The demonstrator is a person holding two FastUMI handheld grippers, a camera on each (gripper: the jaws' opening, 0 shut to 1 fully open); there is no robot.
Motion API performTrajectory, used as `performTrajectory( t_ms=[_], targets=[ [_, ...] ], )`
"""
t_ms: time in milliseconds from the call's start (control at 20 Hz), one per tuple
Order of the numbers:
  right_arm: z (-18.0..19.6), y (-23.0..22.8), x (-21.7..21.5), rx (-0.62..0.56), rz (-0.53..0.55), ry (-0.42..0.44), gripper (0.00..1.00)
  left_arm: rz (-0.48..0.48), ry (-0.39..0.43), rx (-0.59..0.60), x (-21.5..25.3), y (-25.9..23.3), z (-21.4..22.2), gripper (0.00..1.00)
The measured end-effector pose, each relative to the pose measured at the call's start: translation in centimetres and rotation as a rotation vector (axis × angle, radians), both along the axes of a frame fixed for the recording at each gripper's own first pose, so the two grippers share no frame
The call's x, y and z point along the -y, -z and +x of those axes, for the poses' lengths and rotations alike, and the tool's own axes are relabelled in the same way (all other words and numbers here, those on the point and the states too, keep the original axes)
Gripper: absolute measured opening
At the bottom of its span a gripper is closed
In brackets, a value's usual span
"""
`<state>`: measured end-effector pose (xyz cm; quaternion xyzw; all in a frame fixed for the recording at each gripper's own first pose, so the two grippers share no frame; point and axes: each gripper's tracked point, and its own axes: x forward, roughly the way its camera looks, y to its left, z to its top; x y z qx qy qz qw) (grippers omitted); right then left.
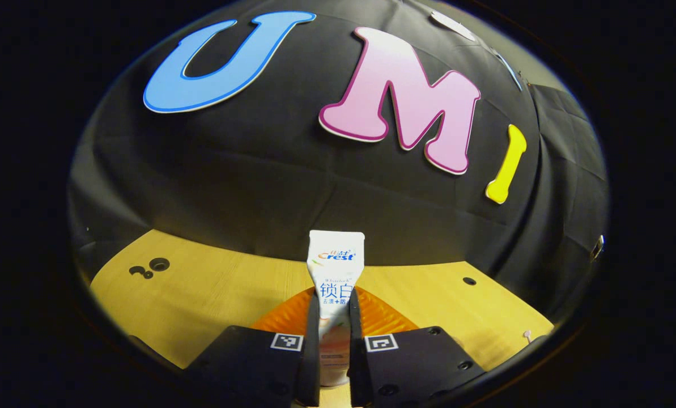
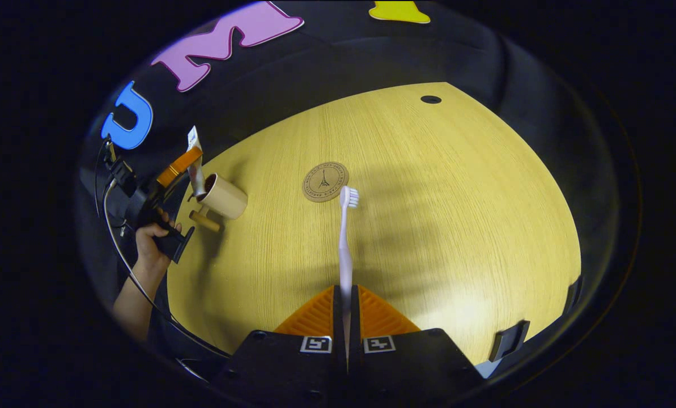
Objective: Put the toothbrush and toothpaste on the desktop into the cup, then pick up the cup and place it on the coaster on the desktop.
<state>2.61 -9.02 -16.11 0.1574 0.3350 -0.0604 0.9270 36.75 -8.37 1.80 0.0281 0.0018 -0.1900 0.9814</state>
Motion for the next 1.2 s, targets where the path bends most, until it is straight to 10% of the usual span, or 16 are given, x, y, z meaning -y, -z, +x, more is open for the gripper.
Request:
performTrajectory(
  t_ms=[250, 450, 1200],
  targets=[
    [0.2, 0.2, -0.3, 0.002, -0.008, -0.006, 0.06, 0.036, -0.038, -0.036, -1.0, 1.5, -0.6, 0.35],
    [1.3, -0.8, -1.1, 0.036, 0.003, -0.017, 0.06, 0.051, -0.062, 0.005, -2.7, 0.4, -3.8, 0.97],
    [11.9, -11.9, -11.3, 0.304, -0.037, -0.234, 0.05, 0.044, -0.195, -0.121, -10.7, 6.6, -21.6, 0.98]
  ],
)
